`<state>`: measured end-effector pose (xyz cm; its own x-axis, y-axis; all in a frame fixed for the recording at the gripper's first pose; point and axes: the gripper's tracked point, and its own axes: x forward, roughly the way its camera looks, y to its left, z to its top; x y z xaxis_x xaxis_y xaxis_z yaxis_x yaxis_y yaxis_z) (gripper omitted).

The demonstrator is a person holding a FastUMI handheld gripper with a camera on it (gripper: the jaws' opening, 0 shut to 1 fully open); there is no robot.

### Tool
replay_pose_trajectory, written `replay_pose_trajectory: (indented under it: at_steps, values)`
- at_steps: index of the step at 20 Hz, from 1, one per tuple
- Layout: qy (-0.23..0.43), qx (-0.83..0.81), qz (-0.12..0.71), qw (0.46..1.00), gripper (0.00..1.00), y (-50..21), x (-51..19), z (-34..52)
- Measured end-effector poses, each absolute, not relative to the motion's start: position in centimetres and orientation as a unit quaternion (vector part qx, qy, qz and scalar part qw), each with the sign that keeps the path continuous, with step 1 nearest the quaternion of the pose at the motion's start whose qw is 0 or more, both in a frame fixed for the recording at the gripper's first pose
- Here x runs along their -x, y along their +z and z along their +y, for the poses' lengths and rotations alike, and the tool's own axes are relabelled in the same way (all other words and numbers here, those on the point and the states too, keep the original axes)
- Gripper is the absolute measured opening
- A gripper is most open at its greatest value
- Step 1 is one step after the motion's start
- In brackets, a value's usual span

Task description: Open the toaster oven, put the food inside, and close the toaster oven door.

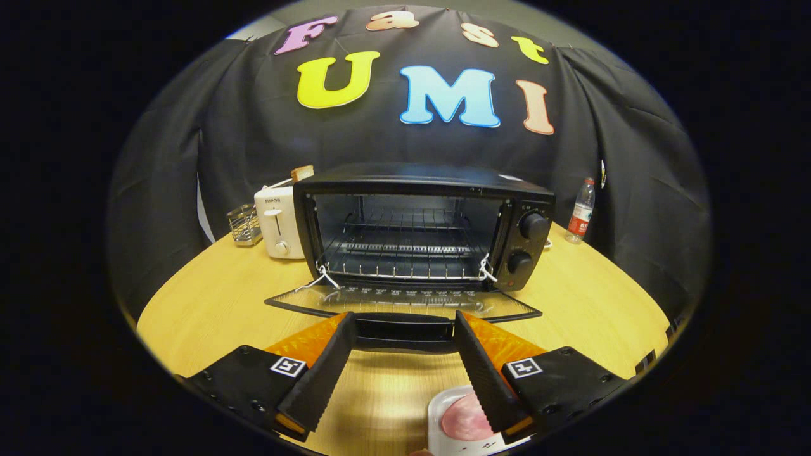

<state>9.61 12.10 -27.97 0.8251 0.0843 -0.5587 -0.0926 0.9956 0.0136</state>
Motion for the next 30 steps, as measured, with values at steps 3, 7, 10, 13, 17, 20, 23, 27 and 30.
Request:
replay_pose_trajectory:
  at_steps: [3,7,10,13,17,20,23,27,30]
  values:
    - [0.051,-0.005,0.306,0.951,0.99,-27.8,-8.0,11.9]
    - [0.057,-0.023,0.315,0.947,0.99,-26.0,-5.4,10.5]
    - [0.060,-0.038,0.314,0.947,0.98,-24.4,-3.8,8.9]
    - [0.086,-0.051,0.339,0.935,0.98,-24.3,-2.3,7.6]
    - [0.120,-0.058,0.371,0.919,0.97,-23.9,-1.6,5.1]
    - [0.143,-0.070,0.395,0.905,0.97,-24.2,-1.2,3.6]
    - [0.161,-0.084,0.422,0.888,0.97,-24.8,-1.1,2.2]
    - [0.176,-0.101,0.456,0.866,0.99,-25.9,-0.9,0.3]
    - [0.184,-0.092,0.483,0.851,0.99,-27.2,-0.3,-1.3]
